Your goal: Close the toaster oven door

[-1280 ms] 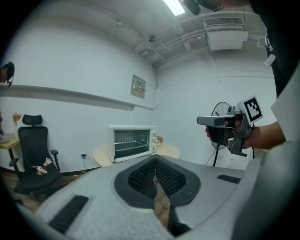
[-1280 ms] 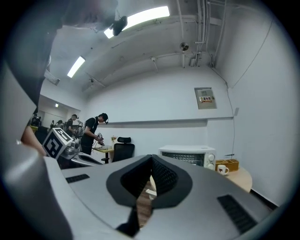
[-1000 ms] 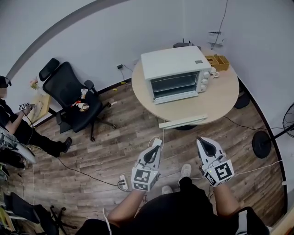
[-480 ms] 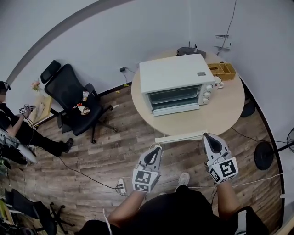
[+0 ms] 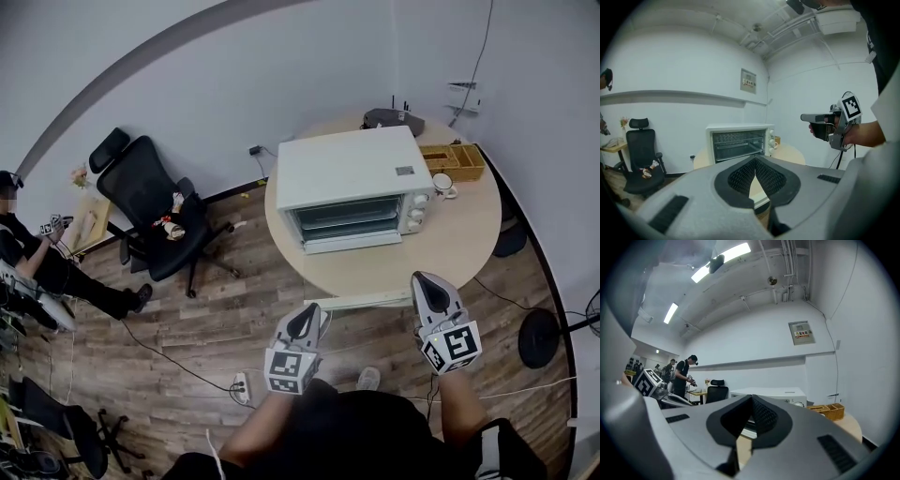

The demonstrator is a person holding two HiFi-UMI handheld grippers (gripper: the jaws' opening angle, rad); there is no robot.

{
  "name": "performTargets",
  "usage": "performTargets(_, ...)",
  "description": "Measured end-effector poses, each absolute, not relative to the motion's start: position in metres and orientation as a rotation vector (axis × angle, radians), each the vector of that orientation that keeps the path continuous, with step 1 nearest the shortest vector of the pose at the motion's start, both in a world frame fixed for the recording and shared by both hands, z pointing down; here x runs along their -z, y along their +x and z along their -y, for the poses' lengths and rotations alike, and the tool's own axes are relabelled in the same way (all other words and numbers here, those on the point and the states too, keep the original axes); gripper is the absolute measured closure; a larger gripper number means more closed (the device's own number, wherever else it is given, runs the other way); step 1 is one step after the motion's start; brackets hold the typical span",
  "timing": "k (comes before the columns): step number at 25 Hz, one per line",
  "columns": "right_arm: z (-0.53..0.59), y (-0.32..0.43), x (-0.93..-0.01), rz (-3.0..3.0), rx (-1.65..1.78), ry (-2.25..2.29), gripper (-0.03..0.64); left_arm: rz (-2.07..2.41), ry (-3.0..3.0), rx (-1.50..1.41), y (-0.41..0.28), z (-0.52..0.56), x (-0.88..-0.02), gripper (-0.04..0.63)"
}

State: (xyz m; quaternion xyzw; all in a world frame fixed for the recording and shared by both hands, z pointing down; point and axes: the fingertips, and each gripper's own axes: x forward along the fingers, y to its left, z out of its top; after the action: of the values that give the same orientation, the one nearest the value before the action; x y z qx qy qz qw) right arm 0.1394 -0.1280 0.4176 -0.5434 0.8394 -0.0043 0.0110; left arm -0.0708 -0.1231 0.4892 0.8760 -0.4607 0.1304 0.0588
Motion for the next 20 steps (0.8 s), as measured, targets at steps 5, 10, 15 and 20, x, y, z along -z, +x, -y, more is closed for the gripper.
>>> performTargets(5,0.138,0.154,-0.426,-2.640,0.030,-1.690,0.618,1.405,2.647,-0.410,-0.065,0.128,-0.494,0.589)
performTargets(10,0.150,0.147,-0.435,-2.643,0.078,-1.674,0.618,1.440,2.609,-0.448,-0.077,0.131,-0.504,0.589)
performTargets(15,0.158,0.125,-0.437,-2.669,0.071,-1.613,0.618,1.439,2.657,-0.650,-0.085,0.130,-0.526,0.588)
performTargets(20,0.155,0.114,-0.446,-2.689,0.084,-1.597,0.617,1.446,2.713,-0.936,-0.088,0.131,-0.556,0.584)
